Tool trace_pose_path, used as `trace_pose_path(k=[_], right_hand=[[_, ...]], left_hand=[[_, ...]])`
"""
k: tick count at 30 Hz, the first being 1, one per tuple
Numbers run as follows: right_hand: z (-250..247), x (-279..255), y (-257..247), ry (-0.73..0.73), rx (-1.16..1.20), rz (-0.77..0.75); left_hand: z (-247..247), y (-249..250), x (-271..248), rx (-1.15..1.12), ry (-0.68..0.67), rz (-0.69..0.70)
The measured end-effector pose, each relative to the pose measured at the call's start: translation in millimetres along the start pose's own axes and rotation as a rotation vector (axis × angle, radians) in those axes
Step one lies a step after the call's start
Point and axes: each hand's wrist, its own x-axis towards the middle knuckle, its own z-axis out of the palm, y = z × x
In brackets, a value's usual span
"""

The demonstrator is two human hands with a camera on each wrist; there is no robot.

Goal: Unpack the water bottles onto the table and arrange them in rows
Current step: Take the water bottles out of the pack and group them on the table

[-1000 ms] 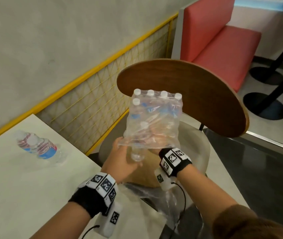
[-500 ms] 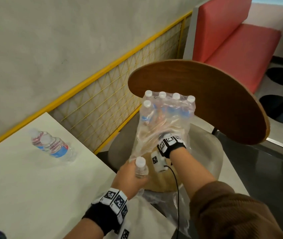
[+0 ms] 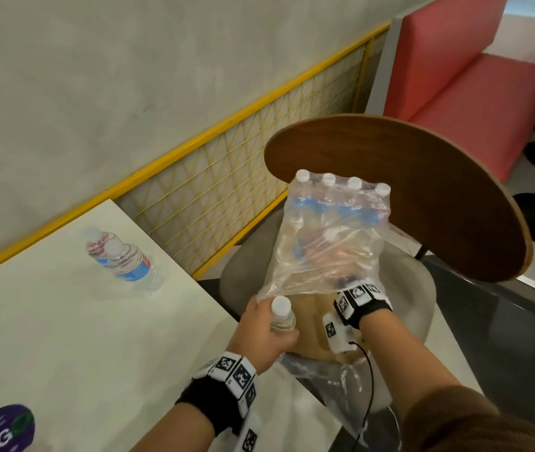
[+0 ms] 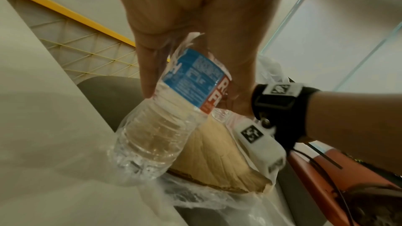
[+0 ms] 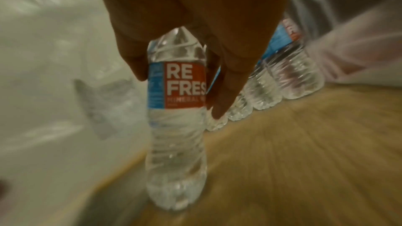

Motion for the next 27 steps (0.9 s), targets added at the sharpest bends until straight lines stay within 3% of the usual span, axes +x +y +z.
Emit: trace_pose_path(k=[3, 7, 10, 14, 16, 18, 21, 27], right_hand=[[28.4, -7.3, 27.8, 0.03, -0.023, 0.048], [57.0, -45.1, 29.4, 0.13, 0.463, 0.065], [78.3, -79.2, 25.3, 0.107, 0.596, -0.009], [100.8, -122.8, 11.9, 0.08, 0.563, -0.148], [113.7, -143.3, -1.4, -0.027, 0.535, -0.205], [137.3, -163.3, -17.3, -0.164, 0.362, -0.254], [192.2, -201.0, -44.2, -0.341, 0.102, -0.361], [308.6, -278.4, -80.6, -0.431, 0.11, -0.467]], left_hand=[[-3.6, -0.9, -11.1, -0.042, 0.017, 0.017], [-11.0, -17.5, -44.4, -0.153, 0.039, 0.049], [-23.8, -33.3, -80.6, -0.155, 0.025, 0.04], [-53.5, -66.8, -140.2, -0.116, -0.07, -0.004], [-69.3, -86.6, -173.1, -0.047, -0.107, -0.018], [-85.4, -106.0, -206.3, -0.009, -0.116, -0.028], [-107.2, -138.1, -255.0, -0.015, -0.071, -0.067], [-142.9, -201.6, -339.7, -0.084, 0.148, -0.167]])
